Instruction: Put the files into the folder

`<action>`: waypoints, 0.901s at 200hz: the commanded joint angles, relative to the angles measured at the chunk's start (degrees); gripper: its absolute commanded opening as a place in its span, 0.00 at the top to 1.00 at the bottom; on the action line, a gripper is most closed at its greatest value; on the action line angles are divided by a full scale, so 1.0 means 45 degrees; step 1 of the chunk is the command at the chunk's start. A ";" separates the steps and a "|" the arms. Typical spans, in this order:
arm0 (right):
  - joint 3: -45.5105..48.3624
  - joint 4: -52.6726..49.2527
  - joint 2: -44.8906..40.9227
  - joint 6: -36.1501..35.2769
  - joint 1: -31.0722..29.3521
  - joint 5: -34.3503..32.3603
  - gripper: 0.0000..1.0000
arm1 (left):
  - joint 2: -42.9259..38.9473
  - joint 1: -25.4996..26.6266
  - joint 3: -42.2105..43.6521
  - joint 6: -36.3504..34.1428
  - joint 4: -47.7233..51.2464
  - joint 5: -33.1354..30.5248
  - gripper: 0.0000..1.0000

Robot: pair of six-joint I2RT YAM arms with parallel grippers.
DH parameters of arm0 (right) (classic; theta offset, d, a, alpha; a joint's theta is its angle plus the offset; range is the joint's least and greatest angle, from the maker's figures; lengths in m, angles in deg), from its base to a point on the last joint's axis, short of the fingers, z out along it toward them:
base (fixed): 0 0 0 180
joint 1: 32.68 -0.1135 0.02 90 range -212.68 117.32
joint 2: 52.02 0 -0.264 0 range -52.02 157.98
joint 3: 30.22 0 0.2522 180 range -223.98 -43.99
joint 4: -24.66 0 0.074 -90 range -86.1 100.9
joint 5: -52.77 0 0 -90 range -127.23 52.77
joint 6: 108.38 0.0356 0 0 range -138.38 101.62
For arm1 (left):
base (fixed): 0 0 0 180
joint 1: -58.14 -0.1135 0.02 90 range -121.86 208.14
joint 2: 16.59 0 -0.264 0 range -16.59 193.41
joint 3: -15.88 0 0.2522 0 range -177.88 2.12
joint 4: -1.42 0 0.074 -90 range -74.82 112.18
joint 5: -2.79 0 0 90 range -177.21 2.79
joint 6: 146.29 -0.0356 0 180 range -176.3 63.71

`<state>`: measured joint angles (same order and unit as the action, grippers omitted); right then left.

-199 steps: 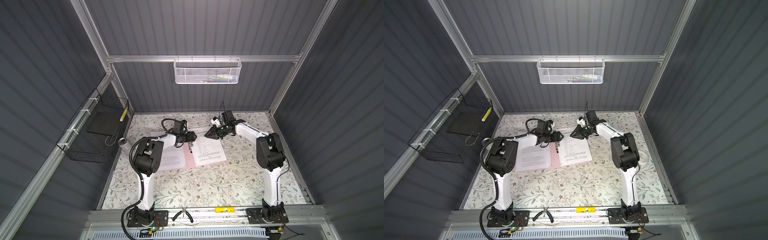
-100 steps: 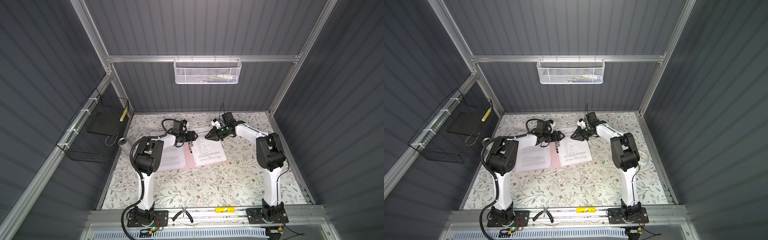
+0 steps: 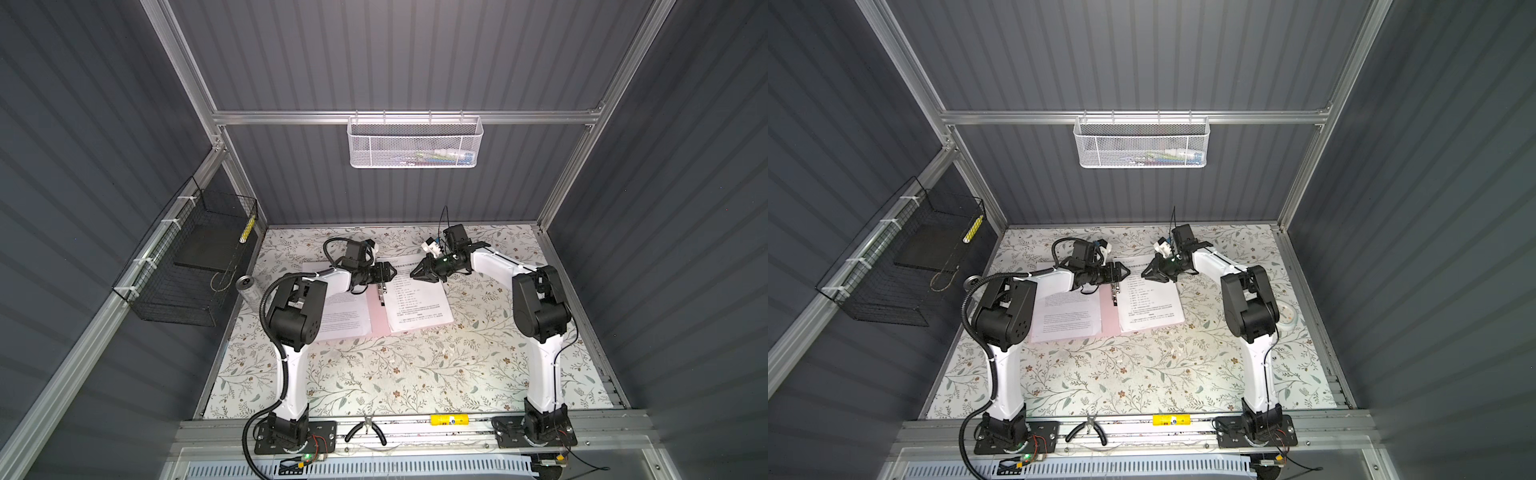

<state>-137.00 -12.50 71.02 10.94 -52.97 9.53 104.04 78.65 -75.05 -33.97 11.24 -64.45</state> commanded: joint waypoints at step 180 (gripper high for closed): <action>0.0609 -0.0034 -0.0817 -0.0275 0.0696 -0.0483 0.79 | -0.2430 0.0092 0.1971 0.0215 -0.0776 0.0743 0.19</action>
<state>-134.92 -12.63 69.12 10.85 -50.17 8.37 95.87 78.72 -67.42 -33.51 8.35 -62.00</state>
